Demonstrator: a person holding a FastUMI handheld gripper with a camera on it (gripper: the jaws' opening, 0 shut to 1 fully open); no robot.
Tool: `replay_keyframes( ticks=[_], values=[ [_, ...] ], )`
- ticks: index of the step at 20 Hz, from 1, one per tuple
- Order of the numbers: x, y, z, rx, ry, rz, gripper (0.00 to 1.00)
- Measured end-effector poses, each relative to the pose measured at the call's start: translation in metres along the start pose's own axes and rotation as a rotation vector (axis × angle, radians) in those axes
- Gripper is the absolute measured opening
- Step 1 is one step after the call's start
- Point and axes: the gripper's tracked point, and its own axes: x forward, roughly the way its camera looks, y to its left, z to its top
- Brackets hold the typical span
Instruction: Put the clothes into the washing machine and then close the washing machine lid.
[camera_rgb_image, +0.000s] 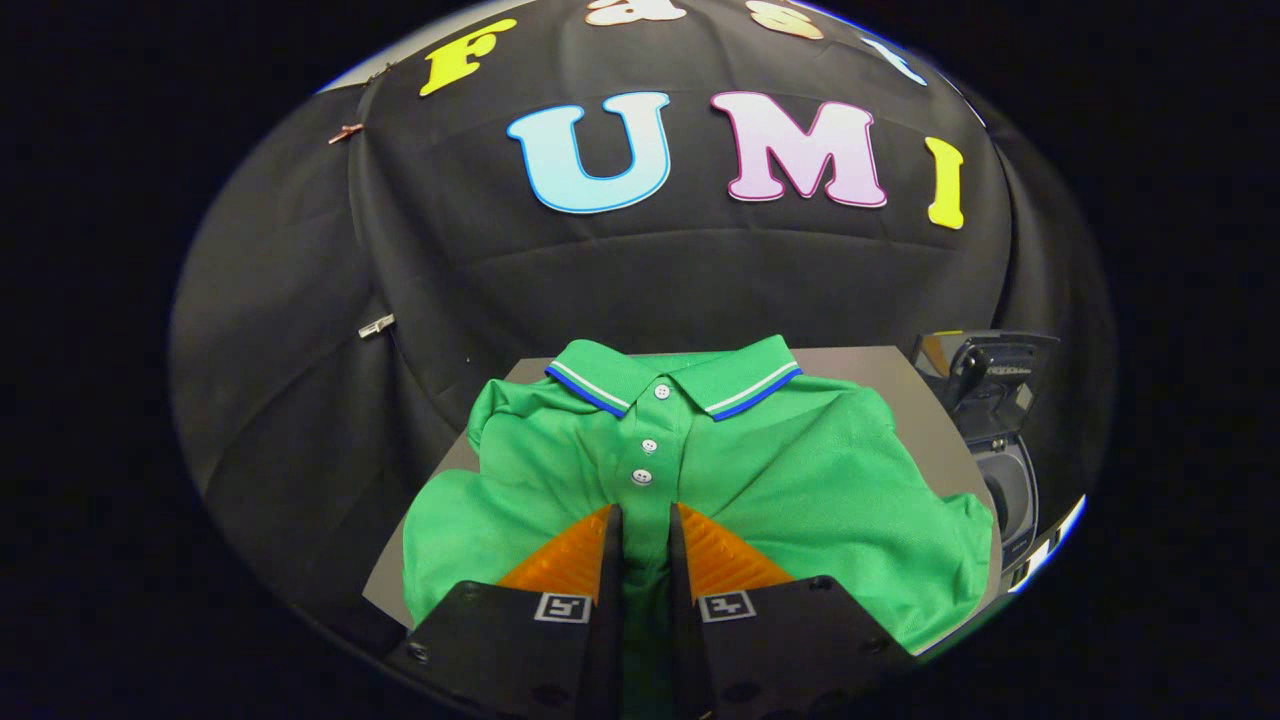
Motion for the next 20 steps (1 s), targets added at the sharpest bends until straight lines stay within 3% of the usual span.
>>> replay_keyframes(
  ticks=[2, 5, 7, 8, 11, 15, 20],
  values=[
    [-0.003, 0.001, -0.004, -0.04, 0.006, 0.023, 0.25],
    [-0.002, -0.001, 0.004, 0.038, 0.013, 0.012, 0.25],
    [0.0, -0.001, 0.002, 0.008, 0.052, 0.002, 0.24],
    [-0.002, 0.0, 0.003, -0.025, 0.057, -0.008, 0.13],
    [-0.004, -0.001, 0.005, -0.088, 0.056, -0.047, 0.13],
    [-0.015, 0.001, 0.029, -0.067, 0.023, -0.062, 0.13],
    [-0.025, -0.002, 0.054, -0.067, -0.004, -0.02, 0.13]
  ],
)
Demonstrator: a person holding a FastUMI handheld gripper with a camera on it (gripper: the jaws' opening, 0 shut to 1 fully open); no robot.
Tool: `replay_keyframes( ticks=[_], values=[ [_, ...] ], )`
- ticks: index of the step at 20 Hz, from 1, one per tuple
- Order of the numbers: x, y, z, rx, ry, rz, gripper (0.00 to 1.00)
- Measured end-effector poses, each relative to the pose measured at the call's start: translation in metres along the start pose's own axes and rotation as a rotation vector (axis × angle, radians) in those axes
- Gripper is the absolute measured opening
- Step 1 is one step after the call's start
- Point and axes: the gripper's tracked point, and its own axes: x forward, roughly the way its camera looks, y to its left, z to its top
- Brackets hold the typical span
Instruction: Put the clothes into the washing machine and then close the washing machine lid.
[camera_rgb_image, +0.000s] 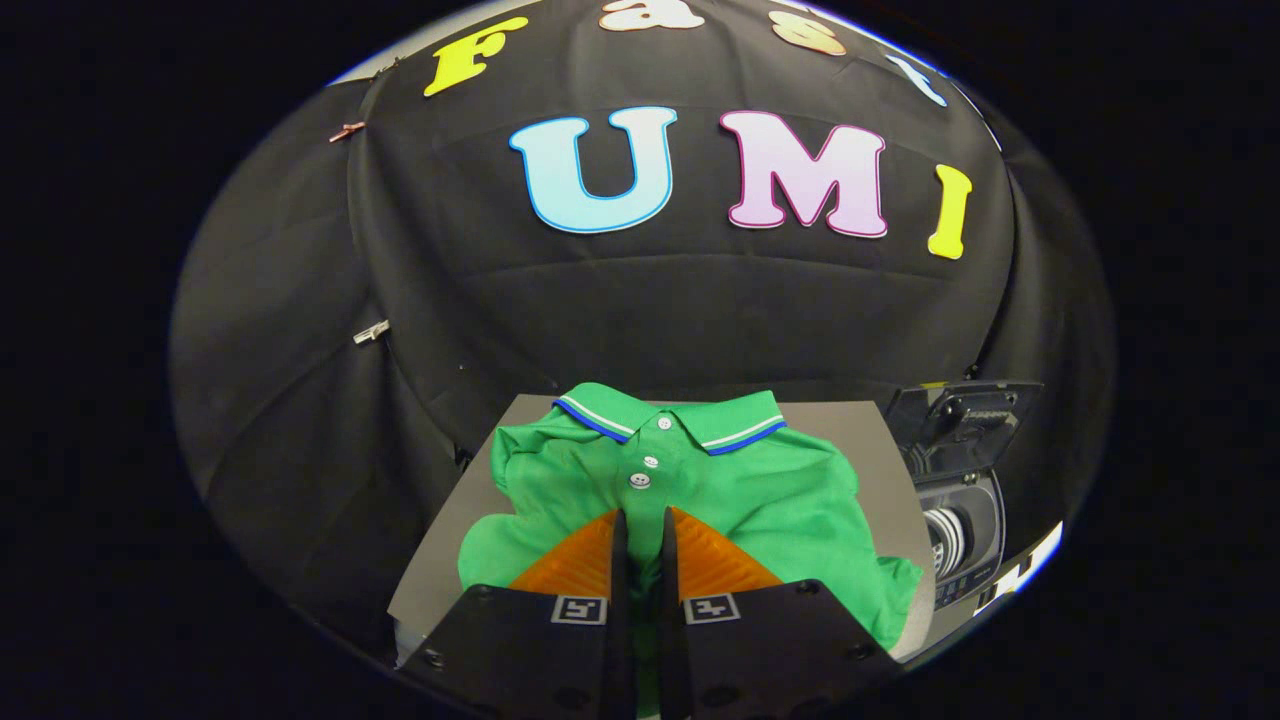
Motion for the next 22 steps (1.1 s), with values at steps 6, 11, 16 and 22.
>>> replay_keyframes(
  ticks=[6, 11, 16, 22],
  values=[
    [-0.023, -0.024, 0.009, -0.038, -0.008, 0.039, 0.13],
    [-0.043, -0.036, 0.015, -0.107, -0.051, 0.109, 0.13],
    [-0.057, -0.066, 0.021, -0.104, -0.057, 0.181, 0.13],
    [-0.062, -0.126, 0.028, -0.112, -0.057, 0.213, 0.13]
  ],
)
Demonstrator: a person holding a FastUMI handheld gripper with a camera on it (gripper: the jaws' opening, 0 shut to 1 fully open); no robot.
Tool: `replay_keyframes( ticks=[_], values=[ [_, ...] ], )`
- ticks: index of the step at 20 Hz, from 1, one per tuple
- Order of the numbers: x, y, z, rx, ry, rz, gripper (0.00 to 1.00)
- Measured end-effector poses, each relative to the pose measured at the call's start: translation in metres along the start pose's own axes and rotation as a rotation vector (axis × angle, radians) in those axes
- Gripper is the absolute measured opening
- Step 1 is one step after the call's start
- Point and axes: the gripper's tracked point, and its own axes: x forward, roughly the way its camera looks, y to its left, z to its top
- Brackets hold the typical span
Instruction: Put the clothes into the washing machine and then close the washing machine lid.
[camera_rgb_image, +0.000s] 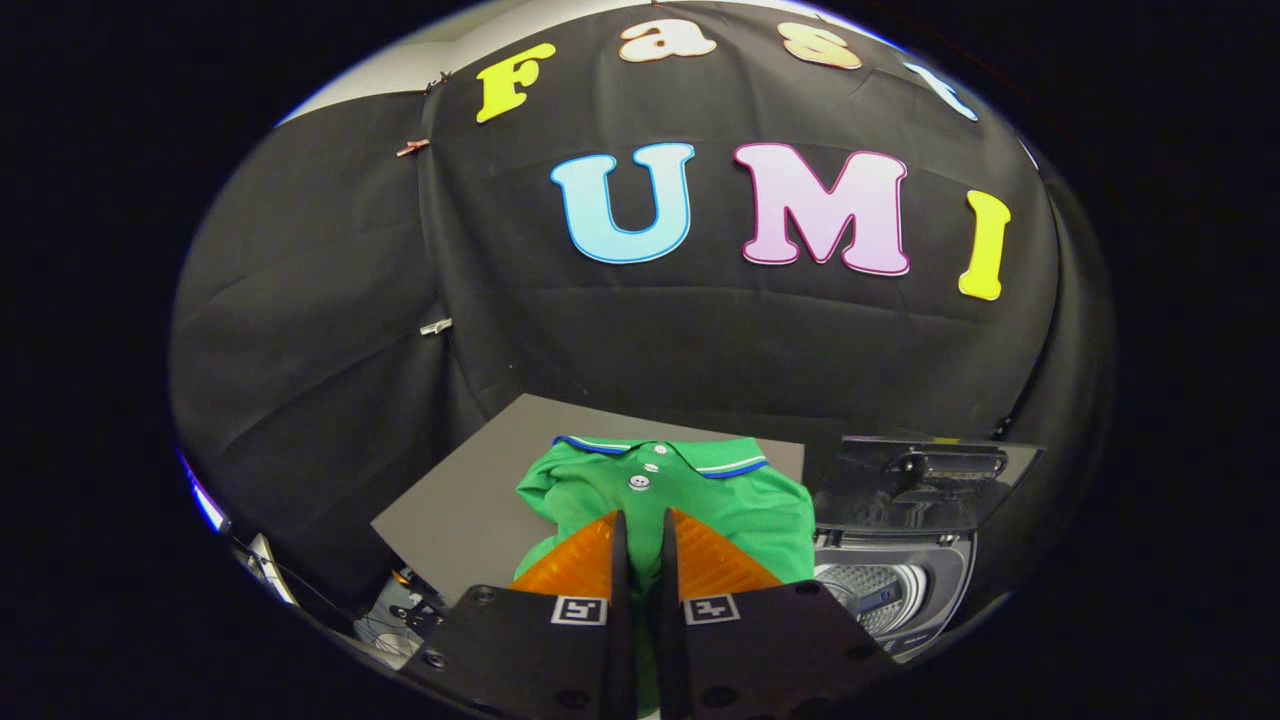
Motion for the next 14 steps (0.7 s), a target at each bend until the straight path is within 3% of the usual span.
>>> replay_keyframes(
  ticks=[11, 14],
  values=[
    [-0.031, -0.167, -0.012, 0.126, -0.008, -0.034, 0.13],
    [-0.033, -0.221, -0.026, 0.176, -0.022, -0.085, 0.13]
  ],
)
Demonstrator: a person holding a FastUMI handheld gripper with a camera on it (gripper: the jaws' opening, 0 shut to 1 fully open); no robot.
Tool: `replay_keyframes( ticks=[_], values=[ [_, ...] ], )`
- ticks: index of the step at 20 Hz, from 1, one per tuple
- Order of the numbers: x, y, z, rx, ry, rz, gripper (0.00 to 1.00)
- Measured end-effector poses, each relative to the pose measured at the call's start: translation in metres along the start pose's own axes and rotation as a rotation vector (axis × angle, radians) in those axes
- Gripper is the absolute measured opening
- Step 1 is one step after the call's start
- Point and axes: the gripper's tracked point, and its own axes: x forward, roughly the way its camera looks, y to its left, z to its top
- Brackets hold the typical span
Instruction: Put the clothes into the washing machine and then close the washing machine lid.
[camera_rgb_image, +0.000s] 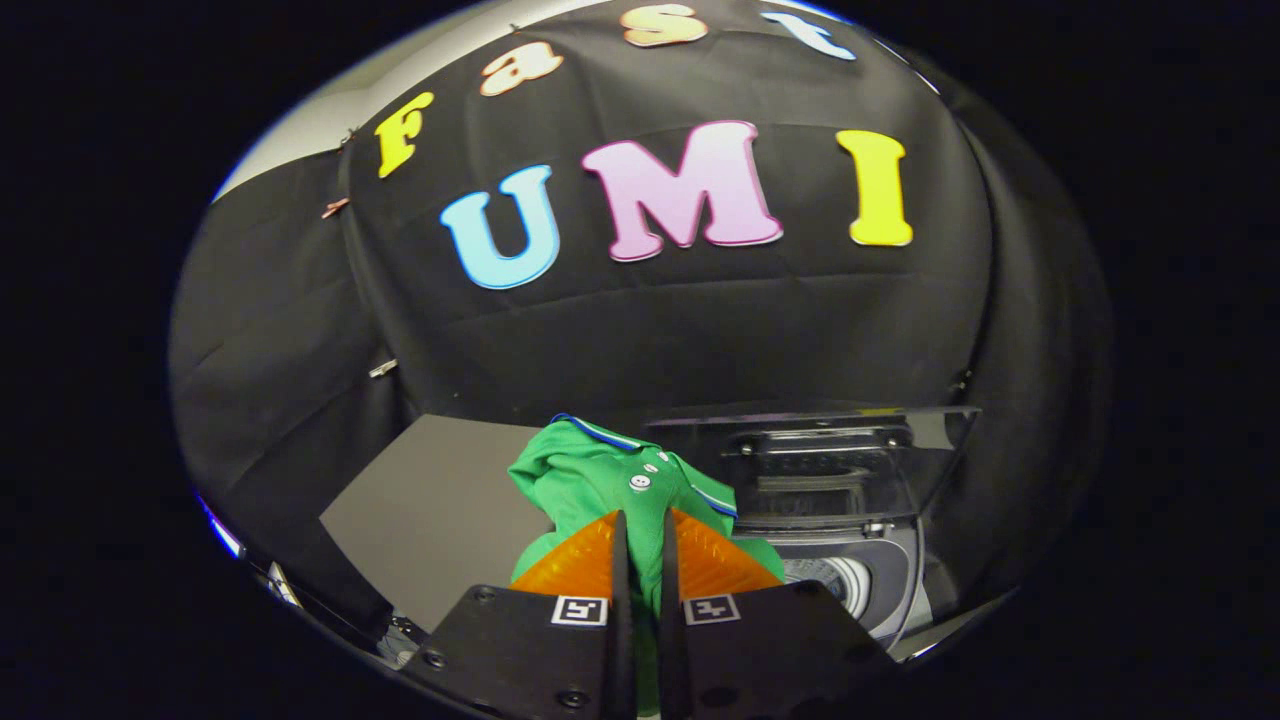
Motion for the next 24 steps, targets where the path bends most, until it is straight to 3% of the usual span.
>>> replay_keyframes(
  ticks=[7, 13, 24],
  values=[
    [0.014, -0.084, -0.019, 0.006, 0.035, -0.094, 0.13],
    [0.022, -0.098, -0.026, 0.002, 0.043, -0.113, 0.13],
    [0.061, -0.14, -0.101, 0.036, 0.209, -0.168, 0.13]
  ],
)
